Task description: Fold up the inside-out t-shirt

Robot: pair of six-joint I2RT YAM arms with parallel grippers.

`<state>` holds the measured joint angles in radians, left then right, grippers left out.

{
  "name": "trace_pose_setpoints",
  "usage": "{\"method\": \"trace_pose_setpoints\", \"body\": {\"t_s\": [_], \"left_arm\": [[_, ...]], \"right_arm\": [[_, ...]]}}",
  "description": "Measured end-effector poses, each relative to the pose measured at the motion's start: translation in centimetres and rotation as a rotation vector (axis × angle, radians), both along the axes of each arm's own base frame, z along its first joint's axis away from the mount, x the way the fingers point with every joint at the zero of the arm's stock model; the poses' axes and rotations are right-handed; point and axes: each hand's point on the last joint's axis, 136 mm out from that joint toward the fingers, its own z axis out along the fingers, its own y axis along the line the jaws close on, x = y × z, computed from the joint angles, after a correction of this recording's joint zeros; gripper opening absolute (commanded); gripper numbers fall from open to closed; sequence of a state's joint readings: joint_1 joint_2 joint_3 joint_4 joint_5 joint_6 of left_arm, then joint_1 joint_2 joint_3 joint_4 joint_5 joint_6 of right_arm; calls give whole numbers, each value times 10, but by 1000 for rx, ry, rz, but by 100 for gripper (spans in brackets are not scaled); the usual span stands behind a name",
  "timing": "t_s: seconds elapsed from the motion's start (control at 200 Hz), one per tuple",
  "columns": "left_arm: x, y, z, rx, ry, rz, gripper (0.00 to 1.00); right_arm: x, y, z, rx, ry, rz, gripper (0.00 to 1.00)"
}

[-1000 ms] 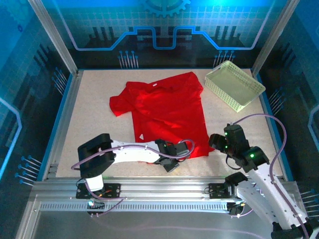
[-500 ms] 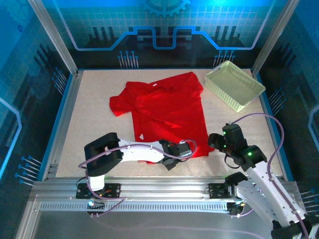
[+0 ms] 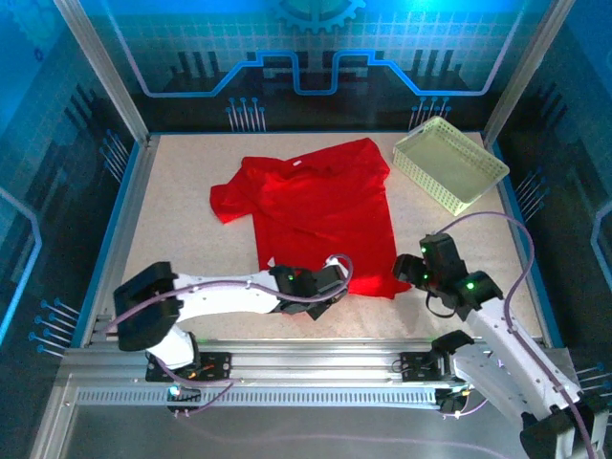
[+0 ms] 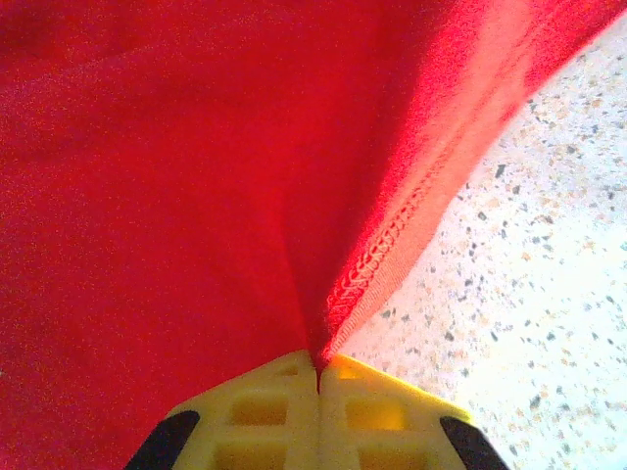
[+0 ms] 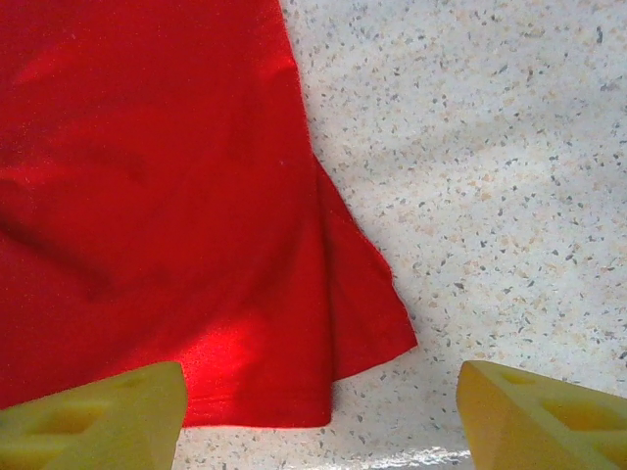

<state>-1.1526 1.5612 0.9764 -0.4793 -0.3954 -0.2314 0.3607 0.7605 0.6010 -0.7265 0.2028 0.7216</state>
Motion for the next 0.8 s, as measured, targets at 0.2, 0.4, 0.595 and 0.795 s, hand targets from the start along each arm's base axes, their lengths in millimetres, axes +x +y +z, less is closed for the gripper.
{"method": "trace_pose_setpoints", "body": {"t_s": [0.2,0.4,0.595,0.795], "left_arm": [[-3,21,7,-53,-7,60,0],[15,58,13,-108,-29,212,0],[23,75,18,-145,-40,283,0],[26,80,17,-147,-48,309,0]], "right_arm": [[-5,12,-25,-54,111,43,68],[-11,15,-53,-125,235,46,61],[-9,11,-73,-189,304,29,56],[-3,10,-91,-226,365,15,42]]}}
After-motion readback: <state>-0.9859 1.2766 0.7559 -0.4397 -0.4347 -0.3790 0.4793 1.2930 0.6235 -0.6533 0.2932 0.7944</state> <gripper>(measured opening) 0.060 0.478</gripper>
